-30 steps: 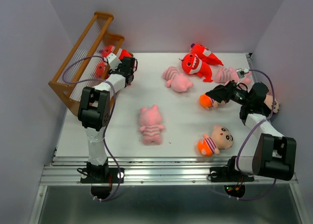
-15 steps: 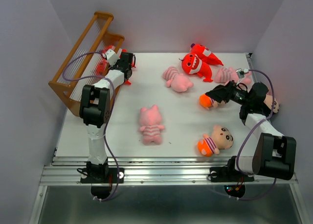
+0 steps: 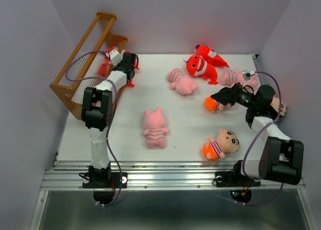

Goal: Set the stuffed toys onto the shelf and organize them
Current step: Place the stuffed toy onto shelf, then grab a stuffed toy with the left arm

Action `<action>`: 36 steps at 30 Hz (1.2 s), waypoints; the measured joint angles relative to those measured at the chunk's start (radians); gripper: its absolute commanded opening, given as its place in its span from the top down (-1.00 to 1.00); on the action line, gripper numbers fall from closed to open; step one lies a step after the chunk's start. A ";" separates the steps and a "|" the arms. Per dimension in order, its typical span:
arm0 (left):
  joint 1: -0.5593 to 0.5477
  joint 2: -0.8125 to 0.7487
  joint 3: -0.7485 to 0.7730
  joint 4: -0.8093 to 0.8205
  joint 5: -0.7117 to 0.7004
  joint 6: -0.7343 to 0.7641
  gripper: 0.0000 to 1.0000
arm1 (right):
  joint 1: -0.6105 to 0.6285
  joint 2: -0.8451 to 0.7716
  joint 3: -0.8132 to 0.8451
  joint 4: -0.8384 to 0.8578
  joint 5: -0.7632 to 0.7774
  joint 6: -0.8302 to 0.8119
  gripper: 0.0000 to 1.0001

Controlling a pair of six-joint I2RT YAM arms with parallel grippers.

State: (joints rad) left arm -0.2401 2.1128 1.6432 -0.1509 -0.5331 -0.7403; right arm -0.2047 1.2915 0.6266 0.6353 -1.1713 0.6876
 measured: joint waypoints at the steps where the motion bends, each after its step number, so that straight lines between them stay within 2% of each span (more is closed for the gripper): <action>1: 0.000 0.000 0.004 -0.006 0.002 0.006 1.00 | 0.000 0.000 0.000 0.000 0.000 0.000 -1.00; 4: 0.001 0.000 0.016 -0.023 0.008 0.025 0.98 | 0.000 0.000 0.000 0.000 0.000 0.000 -1.00; 5: 0.002 0.000 0.016 -0.026 0.010 0.028 0.86 | 0.000 0.000 0.000 0.000 0.000 0.000 -1.00; 6: 0.002 0.000 0.016 -0.029 0.011 0.029 0.38 | 0.000 0.000 0.000 0.000 0.000 0.000 -1.00; 7: 0.002 0.000 0.016 -0.032 0.014 0.031 0.18 | 0.000 0.000 0.000 0.000 0.000 0.000 -1.00; 9: 0.003 0.000 0.010 -0.027 0.020 0.034 -0.12 | 0.000 0.000 0.000 0.000 -0.001 0.000 -1.00; 11: 0.004 -0.001 -0.003 -0.021 0.021 0.035 -0.16 | 0.000 0.000 0.000 0.000 -0.002 0.000 -1.00; 12: 0.004 -0.001 -0.008 -0.018 0.021 0.039 -0.25 | 0.000 0.000 0.000 0.000 -0.003 0.000 -1.00; 27: 0.006 0.013 0.030 -0.034 0.056 0.019 -0.26 | 0.000 0.000 0.000 0.000 -0.007 0.000 -1.00; 36: 0.015 0.067 0.088 -0.033 0.055 0.008 0.41 | 0.000 0.000 0.000 0.000 -0.008 0.000 -1.00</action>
State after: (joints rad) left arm -0.2253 2.1796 1.7309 -0.1841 -0.4782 -0.7322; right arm -0.2047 1.2915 0.6270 0.6353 -1.1790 0.6876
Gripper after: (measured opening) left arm 0.367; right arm 0.998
